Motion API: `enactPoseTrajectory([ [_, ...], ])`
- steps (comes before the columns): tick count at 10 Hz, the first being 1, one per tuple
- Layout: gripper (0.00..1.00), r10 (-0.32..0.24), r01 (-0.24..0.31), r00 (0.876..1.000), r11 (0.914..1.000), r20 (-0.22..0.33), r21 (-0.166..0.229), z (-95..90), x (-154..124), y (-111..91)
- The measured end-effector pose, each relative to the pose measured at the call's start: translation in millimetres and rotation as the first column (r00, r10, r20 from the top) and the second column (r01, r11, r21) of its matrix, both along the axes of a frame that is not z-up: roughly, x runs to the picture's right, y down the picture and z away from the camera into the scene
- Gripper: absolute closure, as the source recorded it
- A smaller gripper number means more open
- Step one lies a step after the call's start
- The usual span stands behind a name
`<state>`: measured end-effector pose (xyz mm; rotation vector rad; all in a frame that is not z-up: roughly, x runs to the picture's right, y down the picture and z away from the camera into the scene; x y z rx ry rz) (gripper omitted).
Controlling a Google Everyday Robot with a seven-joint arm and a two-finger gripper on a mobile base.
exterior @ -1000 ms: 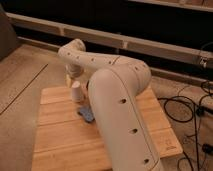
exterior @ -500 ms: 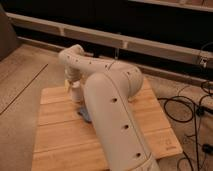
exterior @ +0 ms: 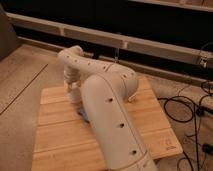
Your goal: Place the ceramic cup over the eraser
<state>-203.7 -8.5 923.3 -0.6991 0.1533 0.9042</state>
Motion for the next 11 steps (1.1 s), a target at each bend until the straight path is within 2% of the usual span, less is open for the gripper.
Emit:
enactPoseTrajectory([
  [1,0.96,-0.005,0.005,1.000,1.0000,-0.011,-0.002,-0.9,5,-2],
  [3,1.00,-0.015,0.015,0.999,0.9997,-0.035,0.020,-10.1,11,-19],
  [4,1.00,-0.025,0.027,0.999,0.9987,-0.042,0.044,-22.4,10,-36],
  [5,1.00,-0.035,0.038,0.998,0.9955,-0.043,0.087,-42.8,4,-60],
  [6,1.00,-0.035,0.040,0.998,0.9921,-0.045,0.119,-56.8,1,-76],
  [9,1.00,-0.012,0.033,0.996,0.9697,-0.085,0.242,-112.5,5,-123],
  [11,1.00,0.044,0.002,0.988,0.9548,-0.148,0.297,-143.3,30,-133],
])
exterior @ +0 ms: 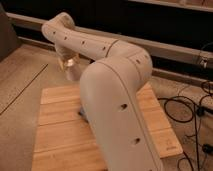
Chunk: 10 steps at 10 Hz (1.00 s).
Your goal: Place the ceramic cup over the eraser
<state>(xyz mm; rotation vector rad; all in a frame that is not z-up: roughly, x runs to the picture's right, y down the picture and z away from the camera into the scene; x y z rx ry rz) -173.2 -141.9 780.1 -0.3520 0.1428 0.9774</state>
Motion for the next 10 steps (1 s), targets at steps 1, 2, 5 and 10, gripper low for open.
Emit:
enactPoseTrajectory([
  [1,1.00,0.038,-0.037,0.998,0.9991,-0.042,0.021,-15.8,22,1],
  [2,1.00,0.094,-0.090,0.991,0.9951,-0.097,0.041,-34.9,52,9],
  [5,1.00,0.227,-0.216,0.952,0.9734,-0.207,0.078,-75.9,116,40],
  [10,1.00,0.345,-0.340,0.904,0.9381,-0.252,0.068,-101.4,155,78],
])
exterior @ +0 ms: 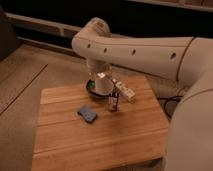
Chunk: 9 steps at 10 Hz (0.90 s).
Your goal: Place the ceramic cup over the eraser
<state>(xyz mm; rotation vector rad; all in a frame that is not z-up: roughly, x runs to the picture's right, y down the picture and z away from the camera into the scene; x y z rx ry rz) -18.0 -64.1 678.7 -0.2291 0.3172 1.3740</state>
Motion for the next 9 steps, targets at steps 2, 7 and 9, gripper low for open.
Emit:
enactPoseTrajectory([
  [2,1.00,-0.001,0.001,1.000,1.0000,0.007,-0.001,0.8,-4,0],
  [7,1.00,0.122,-0.121,0.992,0.9925,0.037,-0.014,18.9,5,-14],
  [9,1.00,0.184,-0.184,0.982,0.9828,0.038,-0.020,21.8,19,-16],
])
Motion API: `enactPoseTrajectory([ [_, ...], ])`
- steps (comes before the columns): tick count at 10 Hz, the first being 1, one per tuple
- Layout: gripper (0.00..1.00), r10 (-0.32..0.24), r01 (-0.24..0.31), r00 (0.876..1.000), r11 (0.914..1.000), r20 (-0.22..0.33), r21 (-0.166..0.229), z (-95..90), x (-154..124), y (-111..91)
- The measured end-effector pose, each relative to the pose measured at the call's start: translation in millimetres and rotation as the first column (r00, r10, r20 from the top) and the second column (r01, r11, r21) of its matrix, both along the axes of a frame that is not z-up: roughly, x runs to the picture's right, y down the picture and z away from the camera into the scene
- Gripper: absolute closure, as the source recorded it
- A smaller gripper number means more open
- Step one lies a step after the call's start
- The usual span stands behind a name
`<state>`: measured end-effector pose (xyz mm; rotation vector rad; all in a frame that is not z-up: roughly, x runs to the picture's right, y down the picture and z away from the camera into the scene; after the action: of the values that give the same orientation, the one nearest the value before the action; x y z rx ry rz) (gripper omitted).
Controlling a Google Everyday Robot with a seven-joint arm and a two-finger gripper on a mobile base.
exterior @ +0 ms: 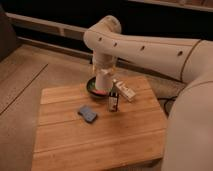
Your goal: Place the ceramic cup over the eraser
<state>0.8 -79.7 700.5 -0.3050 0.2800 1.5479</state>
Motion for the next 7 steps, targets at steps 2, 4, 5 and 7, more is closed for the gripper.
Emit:
enactPoseTrajectory([
  [2,1.00,0.032,-0.033,0.999,0.9993,-0.008,-0.016,1.8,13,7],
  [4,1.00,0.069,-0.070,0.997,0.9961,-0.019,-0.053,9.0,28,23],
  [5,1.00,0.079,-0.081,0.996,0.9944,-0.027,-0.067,12.2,35,29],
  [7,1.00,0.102,-0.105,0.994,0.9909,-0.042,-0.084,18.3,49,37],
])
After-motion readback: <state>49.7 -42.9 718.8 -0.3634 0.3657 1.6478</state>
